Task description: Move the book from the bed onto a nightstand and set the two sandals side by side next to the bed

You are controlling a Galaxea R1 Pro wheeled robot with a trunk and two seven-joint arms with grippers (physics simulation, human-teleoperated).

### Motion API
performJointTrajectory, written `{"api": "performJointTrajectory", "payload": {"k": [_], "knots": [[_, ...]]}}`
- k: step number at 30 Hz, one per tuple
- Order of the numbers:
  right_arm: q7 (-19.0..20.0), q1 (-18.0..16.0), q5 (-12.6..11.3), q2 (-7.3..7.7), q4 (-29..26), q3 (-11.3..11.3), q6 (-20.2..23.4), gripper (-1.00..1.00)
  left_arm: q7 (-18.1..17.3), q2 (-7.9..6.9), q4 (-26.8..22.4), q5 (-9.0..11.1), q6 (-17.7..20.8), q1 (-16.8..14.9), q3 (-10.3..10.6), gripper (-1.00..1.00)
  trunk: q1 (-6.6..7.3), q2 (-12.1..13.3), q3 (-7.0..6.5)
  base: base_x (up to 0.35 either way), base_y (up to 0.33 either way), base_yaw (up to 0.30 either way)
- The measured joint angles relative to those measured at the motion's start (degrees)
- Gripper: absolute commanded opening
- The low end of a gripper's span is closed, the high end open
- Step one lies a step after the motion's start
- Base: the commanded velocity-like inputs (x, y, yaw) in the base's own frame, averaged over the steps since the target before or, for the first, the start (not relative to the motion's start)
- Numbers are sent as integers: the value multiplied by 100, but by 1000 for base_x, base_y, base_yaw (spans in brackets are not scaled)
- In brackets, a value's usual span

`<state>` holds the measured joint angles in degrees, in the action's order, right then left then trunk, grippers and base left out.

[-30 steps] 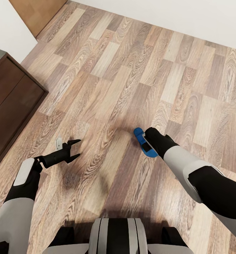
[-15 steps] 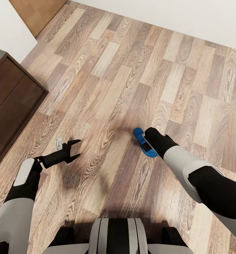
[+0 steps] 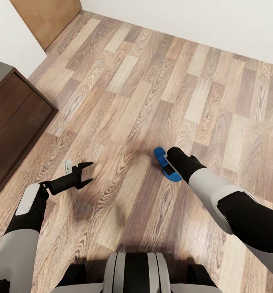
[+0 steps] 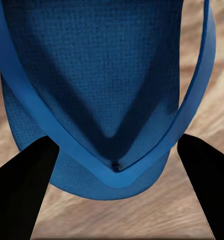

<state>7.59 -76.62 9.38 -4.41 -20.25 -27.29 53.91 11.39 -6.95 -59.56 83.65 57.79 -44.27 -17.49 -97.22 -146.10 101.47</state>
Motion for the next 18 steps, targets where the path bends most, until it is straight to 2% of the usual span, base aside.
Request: {"api": "performJointTrajectory", "payload": {"k": [18], "knots": [[0, 0, 0, 0, 0, -5, 0, -100, -1, 0, 13, -5, 0, 24, 0, 100, 5, 3, -44, 0, 0, 0]]}}
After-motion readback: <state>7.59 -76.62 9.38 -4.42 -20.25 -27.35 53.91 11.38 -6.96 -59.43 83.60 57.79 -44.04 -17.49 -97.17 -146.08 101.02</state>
